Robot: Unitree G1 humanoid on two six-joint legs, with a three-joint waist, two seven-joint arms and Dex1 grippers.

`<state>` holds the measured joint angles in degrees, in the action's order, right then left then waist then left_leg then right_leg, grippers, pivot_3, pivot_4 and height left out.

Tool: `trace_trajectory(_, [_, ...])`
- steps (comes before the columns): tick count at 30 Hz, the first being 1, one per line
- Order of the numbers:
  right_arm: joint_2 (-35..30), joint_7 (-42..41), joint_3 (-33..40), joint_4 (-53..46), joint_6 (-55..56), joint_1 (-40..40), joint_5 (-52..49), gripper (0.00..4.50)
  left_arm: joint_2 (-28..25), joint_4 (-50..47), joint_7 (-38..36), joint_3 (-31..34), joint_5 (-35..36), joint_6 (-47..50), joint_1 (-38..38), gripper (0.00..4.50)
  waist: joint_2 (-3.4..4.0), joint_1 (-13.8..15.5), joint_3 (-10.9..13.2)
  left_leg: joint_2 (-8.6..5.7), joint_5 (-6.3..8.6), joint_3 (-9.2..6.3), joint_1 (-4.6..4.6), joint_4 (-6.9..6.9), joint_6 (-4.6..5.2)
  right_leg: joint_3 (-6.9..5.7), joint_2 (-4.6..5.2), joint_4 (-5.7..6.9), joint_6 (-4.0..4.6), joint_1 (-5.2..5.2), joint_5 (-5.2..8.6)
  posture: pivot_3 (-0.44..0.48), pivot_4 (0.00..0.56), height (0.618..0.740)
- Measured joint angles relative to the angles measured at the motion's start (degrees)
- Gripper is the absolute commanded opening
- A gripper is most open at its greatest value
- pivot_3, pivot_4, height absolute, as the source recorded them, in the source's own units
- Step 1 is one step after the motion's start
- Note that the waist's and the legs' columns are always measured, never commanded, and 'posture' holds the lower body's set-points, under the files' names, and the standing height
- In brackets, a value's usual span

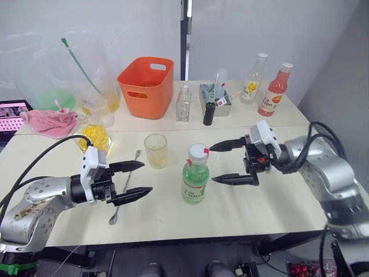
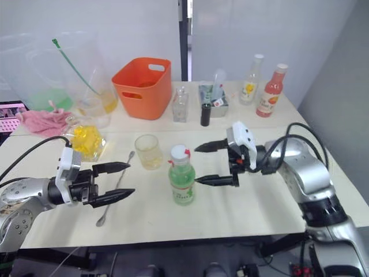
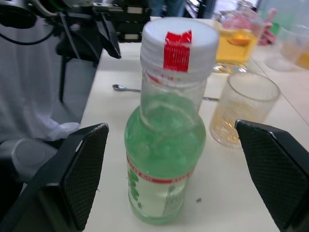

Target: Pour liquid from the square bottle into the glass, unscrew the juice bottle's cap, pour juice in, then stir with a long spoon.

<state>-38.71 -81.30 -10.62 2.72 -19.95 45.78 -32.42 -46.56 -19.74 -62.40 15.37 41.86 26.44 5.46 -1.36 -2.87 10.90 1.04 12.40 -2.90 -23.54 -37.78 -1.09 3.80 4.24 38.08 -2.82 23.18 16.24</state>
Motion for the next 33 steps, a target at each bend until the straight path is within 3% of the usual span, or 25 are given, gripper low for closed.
trace_trajectory(3, [3.9,-4.3,-2.3,3.7,1.3,4.7,1.3,4.45,0.3,-2.0,0.9,1.1,0.1,0.0,-2.1,4.5,0.01,0.2,0.0,0.01,0.01,-0.09,0.0,0.02,0.0,-0.06,0.0,0.06,0.01,-0.01,-0.01,0.0,0.15,0.74])
trace_trajectory(9, [8.3,-6.4,-3.0,5.9,0.6,5.1,2.0,4.45,0.4,-2.3,1.4,3.6,0.2,-0.2,-5.3,4.5,0.01,1.1,0.0,-0.11,0.01,-0.09,-0.07,0.01,-0.01,-0.11,0.16,0.02,-0.04,-0.01,-0.04,0.0,0.15,0.74])
trace_trajectory(10, [8.3,-6.6,-3.0,6.1,0.6,5.1,2.2,3.94,0.4,-2.5,1.4,3.8,0.2,-0.3,-5.6,4.5,0.01,1.1,0.0,-0.11,0.01,-0.09,-0.06,0.01,-0.01,-0.11,0.15,0.03,-0.04,-0.02,-0.04,0.0,0.15,0.74])
trace_trajectory(17, [8.8,-7.0,-3.0,8.0,0.9,5.2,4.4,1.69,0.4,-4.1,1.2,4.0,0.1,-1.1,-7.7,4.5,0.02,0.7,0.0,-0.08,0.01,-0.09,-0.02,0.02,-0.01,-0.1,0.11,0.05,-0.03,0.0,-0.04,0.0,0.15,0.74])
trace_trajectory(18, [8.8,-7.0,-2.9,8.0,1.0,5.2,4.6,1.53,0.4,-4.1,1.1,4.0,0.1,-1.3,-7.6,4.5,0.01,0.7,0.0,-0.08,0.01,-0.09,-0.01,0.02,-0.01,-0.1,0.11,0.05,-0.03,-0.01,-0.04,0.0,0.15,0.74])
trace_trajectory(27, [8.7,-0.9,-0.7,2.8,-2.1,2.2,5.1,1.53,0.4,-3.3,0.5,3.1,-0.2,-1.7,-4.8,4.5,0.02,0.6,0.0,-0.08,0.01,-0.09,-0.02,0.01,-0.01,-0.1,0.1,0.09,-0.03,0.01,-0.04,0.0,0.15,0.74])
trace_trajectory(33, [9.0,15.5,3.3,-11.0,-17.5,0.4,2.4,1.53,0.4,-1.7,-0.3,1.2,-0.2,-1.7,-2.2,4.5,0.03,0.3,0.0,-0.07,0.01,-0.1,-0.16,0.02,-0.01,-0.08,0.08,0.2,-0.02,0.18,-0.04,0.0,0.15,0.74])
